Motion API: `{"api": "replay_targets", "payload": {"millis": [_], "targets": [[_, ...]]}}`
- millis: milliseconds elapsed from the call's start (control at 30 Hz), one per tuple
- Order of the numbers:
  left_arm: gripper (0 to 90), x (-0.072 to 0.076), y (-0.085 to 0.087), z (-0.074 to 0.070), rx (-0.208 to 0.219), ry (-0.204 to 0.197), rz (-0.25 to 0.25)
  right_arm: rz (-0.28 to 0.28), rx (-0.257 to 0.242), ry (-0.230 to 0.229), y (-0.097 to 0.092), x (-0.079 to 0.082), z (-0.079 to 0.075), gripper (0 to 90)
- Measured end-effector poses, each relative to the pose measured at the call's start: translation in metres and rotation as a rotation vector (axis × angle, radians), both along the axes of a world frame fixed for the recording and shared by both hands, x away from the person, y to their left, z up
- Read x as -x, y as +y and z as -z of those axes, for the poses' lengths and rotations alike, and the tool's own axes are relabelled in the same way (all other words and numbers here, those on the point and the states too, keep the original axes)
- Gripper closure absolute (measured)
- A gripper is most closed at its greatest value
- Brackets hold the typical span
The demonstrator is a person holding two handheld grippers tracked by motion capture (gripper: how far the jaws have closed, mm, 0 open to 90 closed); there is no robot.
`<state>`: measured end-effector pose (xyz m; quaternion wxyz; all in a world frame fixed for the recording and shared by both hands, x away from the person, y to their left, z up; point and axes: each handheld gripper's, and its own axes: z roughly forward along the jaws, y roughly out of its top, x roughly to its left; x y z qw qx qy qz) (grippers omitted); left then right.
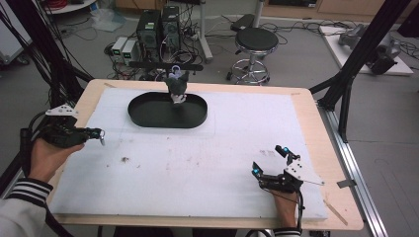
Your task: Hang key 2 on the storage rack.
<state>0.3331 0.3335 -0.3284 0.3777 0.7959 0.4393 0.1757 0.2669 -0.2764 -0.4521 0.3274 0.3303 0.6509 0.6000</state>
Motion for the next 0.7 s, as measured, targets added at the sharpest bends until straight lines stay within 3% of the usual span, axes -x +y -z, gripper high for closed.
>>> {"api": "replay_targets", "payload": {"millis": [467,700], "targets": [[88.1,-0.019,-0.005,-0.049,0.050,-0.099,0.063,-0.002,-0.005,0.006,0.000,0.000,0.000,0.7],[88.1,-0.035,-0.013,-0.064,0.031,-0.121,0.104,0.001,0.000,-0.002,0.000,0.000,0.000,0.7]]}}
